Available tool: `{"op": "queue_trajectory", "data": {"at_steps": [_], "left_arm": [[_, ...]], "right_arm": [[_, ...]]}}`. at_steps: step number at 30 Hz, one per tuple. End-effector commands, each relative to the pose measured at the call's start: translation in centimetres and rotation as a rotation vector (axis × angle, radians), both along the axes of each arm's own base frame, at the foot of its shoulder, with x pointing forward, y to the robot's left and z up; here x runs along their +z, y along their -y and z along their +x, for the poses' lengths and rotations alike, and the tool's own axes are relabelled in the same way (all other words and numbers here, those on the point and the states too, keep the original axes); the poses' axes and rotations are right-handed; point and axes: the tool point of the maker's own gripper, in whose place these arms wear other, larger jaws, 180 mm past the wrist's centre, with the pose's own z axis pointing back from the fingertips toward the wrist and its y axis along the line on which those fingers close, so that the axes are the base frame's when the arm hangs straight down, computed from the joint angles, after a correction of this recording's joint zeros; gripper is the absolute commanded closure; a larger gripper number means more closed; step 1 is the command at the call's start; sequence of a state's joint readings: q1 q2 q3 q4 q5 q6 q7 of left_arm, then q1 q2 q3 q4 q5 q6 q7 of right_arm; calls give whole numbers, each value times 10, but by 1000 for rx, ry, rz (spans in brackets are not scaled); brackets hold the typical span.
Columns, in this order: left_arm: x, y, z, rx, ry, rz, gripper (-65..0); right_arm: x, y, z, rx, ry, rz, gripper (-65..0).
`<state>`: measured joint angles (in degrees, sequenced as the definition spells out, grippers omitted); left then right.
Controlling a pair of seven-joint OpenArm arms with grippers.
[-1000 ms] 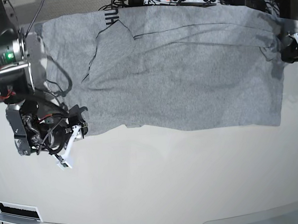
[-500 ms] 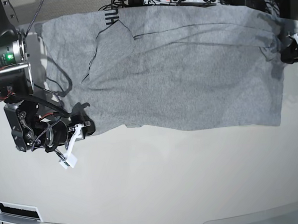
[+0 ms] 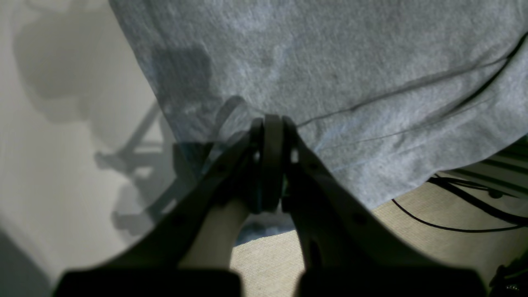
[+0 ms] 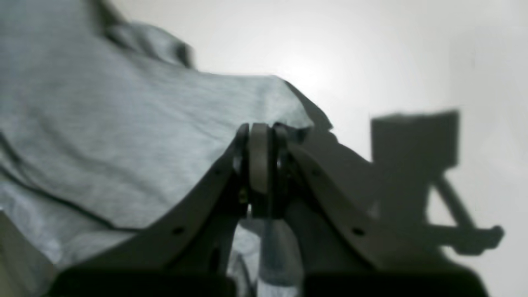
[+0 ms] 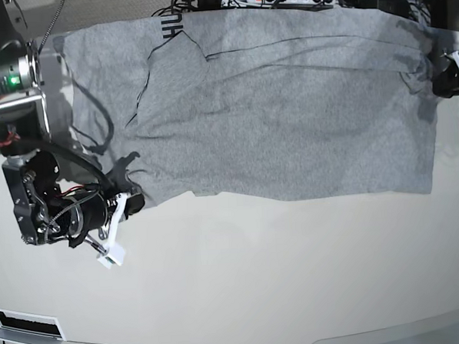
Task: Layout the t-shirt on the table in an organized manner, then fold the t-shirt properly
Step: 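Release and move the right gripper to the shirt hem edge, then grasp the hem with the right gripper and drag it away from the left gripper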
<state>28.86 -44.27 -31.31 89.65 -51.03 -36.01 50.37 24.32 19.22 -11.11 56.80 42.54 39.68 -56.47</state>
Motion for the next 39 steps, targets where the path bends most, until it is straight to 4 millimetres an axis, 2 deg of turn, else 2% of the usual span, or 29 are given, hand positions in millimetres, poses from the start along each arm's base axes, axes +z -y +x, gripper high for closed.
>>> {"op": "queue_trajectory", "data": {"at_steps": [1,7,12,20,27,28,31,32,33,36,39], "left_arm": [[12,-4,10,-9,38,9,0],[12,-4,10,-9,37,9,0],[12,-4,10,-10,36,13,0],[12,-4,10,-10,36,13,0],[12,-4,10,-10,37,12,0],[12,-4,10,-10,38,12,0],[12,-4,10,-10,37,12,0],[12,-4,10,-10,37,12,0],[12,-4,10,-10,37,13,0],[12,-4,10,-10,37,12,0],[11,-4,9,-11,33,14,0]], "right_arm": [[18,0,8,18,60,7,0],[25,-29,-48,158,131,-27,0],[23,-39,-90,232,176,-88,0],[63,-69,-133,321,308,-54,0],[47,-64,-153,326,255,-93,0],[47,-64,-153,327,256,-95,-59],[48,-63,-151,327,264,-98,-304],[49,-63,-150,327,265,-100,-359],[51,-63,-146,328,272,-106,-381],[55,-62,-139,325,291,-112,-379],[62,-56,-120,229,296,-128,-379]]}}
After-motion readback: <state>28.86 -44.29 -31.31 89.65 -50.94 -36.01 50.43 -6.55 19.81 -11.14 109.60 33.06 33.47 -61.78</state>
